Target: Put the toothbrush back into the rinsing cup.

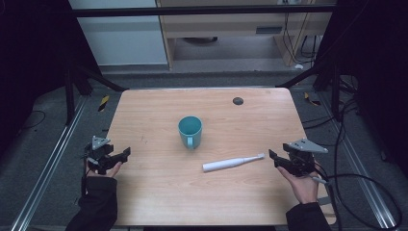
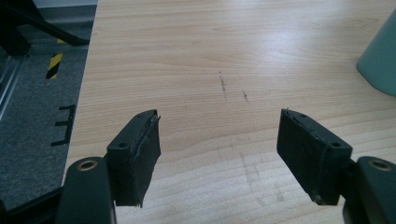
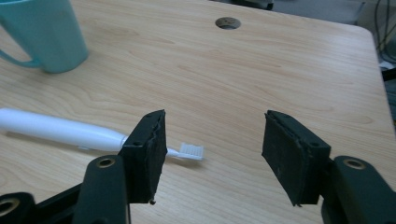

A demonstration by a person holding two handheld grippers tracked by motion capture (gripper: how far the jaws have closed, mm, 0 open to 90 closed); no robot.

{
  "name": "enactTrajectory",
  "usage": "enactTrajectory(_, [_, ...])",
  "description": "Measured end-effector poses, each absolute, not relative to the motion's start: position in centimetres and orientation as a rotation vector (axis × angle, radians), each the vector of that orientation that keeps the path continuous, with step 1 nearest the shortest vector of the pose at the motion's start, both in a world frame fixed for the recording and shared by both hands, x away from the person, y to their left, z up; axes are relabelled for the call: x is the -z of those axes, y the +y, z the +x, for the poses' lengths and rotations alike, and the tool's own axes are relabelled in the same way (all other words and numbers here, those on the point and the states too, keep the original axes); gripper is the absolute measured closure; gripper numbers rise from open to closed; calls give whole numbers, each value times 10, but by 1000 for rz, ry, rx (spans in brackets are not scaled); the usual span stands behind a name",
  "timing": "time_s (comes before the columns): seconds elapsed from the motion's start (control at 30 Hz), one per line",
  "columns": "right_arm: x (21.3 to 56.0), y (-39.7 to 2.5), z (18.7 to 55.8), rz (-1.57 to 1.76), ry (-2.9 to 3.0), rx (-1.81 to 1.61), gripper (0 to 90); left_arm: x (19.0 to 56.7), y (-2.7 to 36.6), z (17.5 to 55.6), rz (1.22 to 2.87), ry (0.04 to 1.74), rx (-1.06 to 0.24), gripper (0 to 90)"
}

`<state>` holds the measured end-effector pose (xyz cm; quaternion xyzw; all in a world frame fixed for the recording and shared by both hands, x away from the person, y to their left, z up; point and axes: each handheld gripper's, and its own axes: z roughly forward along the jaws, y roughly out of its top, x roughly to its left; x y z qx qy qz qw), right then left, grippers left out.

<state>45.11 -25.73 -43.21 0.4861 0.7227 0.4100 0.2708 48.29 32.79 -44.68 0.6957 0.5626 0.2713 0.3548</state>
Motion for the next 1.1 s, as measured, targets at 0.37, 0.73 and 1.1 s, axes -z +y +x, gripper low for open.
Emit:
enactTrajectory(0.37, [439,-234,453,1250,2086,-1054,631,446,328,483,1814,1453,-702,331])
enactTrajectory(0.73, [450,-218,457,1253,2209,-1057,834,447,326,485,1835,1445,-690,346])
enactTrajectory(1.1, [466,-208,469,1285,2267,-1032,900,446,325,485,1840,1440,-688,350])
